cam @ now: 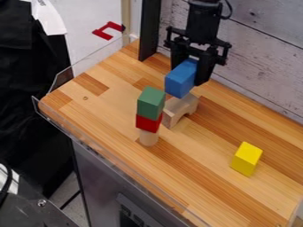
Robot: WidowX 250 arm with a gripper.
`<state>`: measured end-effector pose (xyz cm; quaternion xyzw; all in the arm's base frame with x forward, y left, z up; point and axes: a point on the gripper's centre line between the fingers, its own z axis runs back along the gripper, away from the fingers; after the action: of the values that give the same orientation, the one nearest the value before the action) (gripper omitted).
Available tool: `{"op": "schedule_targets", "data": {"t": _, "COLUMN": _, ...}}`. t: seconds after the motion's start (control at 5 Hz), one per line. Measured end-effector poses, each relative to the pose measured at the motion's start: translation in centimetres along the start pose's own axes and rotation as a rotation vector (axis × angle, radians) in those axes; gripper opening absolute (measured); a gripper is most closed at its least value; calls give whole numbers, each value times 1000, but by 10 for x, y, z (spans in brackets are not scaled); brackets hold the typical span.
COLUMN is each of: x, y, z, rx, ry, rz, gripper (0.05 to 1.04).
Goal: Remove the blue rectangular block on top of the green cube and place it on top of the cream arch
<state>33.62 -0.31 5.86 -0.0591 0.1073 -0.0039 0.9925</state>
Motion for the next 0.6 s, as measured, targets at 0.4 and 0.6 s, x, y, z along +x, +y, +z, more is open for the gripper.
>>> {"op": "schedule_targets", "data": {"t": 0.4, "x": 4, "y": 4, "z": -16, "rx": -9, "ry": 24, "rz": -10, "gripper": 589}}
{"op": "schedule_targets", "data": {"t": 0.6, "x": 5, "y": 6, "z": -23, "rx": -18, "ry": 33, "rz": -9, "gripper": 589}}
